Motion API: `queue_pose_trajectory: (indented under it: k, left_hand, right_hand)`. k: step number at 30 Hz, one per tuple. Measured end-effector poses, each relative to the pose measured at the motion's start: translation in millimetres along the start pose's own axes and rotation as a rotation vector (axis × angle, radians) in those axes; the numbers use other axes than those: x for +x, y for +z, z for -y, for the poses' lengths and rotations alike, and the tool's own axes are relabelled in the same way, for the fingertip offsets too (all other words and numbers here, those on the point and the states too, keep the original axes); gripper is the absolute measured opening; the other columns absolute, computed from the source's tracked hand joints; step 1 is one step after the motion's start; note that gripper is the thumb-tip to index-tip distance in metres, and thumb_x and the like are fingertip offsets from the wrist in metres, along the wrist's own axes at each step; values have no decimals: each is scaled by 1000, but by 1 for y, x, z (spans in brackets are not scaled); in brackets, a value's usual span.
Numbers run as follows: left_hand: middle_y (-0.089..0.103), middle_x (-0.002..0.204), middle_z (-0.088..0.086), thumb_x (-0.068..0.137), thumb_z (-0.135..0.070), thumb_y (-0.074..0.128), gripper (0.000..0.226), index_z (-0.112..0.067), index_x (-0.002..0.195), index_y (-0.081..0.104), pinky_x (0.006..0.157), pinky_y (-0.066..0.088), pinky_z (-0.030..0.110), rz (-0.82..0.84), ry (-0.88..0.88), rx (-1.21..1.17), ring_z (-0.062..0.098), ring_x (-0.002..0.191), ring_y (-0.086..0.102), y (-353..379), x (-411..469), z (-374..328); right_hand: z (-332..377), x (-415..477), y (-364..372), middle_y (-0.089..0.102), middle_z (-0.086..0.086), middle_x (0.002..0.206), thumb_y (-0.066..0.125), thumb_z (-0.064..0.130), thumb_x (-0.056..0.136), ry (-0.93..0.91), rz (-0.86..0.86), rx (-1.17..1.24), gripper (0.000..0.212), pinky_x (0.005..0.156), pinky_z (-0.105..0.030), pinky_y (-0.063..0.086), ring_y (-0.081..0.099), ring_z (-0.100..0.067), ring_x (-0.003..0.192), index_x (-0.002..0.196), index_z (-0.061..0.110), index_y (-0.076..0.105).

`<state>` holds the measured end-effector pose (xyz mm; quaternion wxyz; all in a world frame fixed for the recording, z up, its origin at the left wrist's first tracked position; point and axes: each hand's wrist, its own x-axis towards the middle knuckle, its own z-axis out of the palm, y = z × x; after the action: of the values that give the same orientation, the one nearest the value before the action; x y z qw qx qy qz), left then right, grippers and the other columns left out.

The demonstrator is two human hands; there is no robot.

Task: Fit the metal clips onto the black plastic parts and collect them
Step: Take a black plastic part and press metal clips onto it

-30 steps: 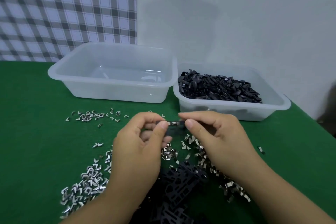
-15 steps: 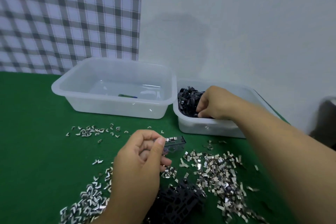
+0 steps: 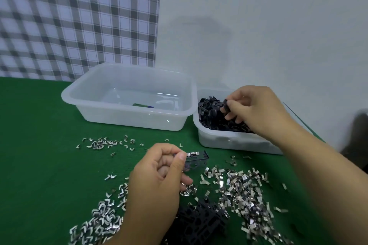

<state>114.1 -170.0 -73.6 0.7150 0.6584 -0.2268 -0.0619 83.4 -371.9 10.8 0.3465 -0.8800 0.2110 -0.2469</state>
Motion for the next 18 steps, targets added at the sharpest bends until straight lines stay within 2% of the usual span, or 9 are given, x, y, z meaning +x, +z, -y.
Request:
queue_pose_trajectory:
  k: [2, 5, 9, 12, 16, 18]
  left_hand:
    - [68, 60, 5, 87, -11, 62, 10, -17, 78, 64, 43, 48, 15, 0, 0, -4, 11, 44, 63, 0, 0, -1]
    - [67, 59, 6, 87, -11, 62, 11, -17, 77, 64, 43, 48, 16, -6, 1, -11, 11, 44, 63, 1, 0, 0]
    - [67, 60, 6, 86, -11, 62, 12, -19, 77, 64, 44, 49, 17, -22, -4, -22, 13, 46, 65, 1, 0, 1]
    - [67, 61, 5, 87, -12, 62, 12, -19, 78, 64, 45, 50, 19, -28, -13, -31, 15, 49, 66, 1, 0, 3]
    - [67, 62, 4, 87, -12, 62, 12, -20, 78, 64, 46, 50, 18, -20, -11, -18, 14, 50, 67, 1, 1, 4]
    - [68, 62, 5, 87, -12, 61, 13, -21, 79, 64, 46, 50, 17, -13, -11, -15, 13, 50, 67, 1, 1, 3]
  right_hand:
    - [11, -25, -1, 73, -2, 71, 59, 6, 86, -3, -36, 268, 11, 53, -19, 52, 68, -11, 60, 82, 14, 65]
    - [19, -66, 3, 72, -7, 71, 63, 4, 83, 0, 4, 494, 15, 55, -23, 55, 68, -20, 60, 83, 18, 68]
    - [8, -97, 23, 71, -13, 71, 63, -5, 78, 63, 22, 666, 18, 55, -22, 55, 69, -22, 59, 80, 10, 72]
    - [-6, -103, 33, 72, -15, 75, 64, -6, 77, 131, 39, 740, 21, 65, -25, 57, 71, -26, 69, 83, 12, 74]
    - [-15, -104, 39, 73, -16, 81, 71, 14, 66, 177, 66, 837, 19, 76, -29, 56, 70, -29, 81, 84, 10, 74]
    - [-16, -104, 41, 73, -13, 83, 74, 17, 63, 178, 55, 822, 21, 77, -29, 56, 70, -28, 83, 83, 11, 75]
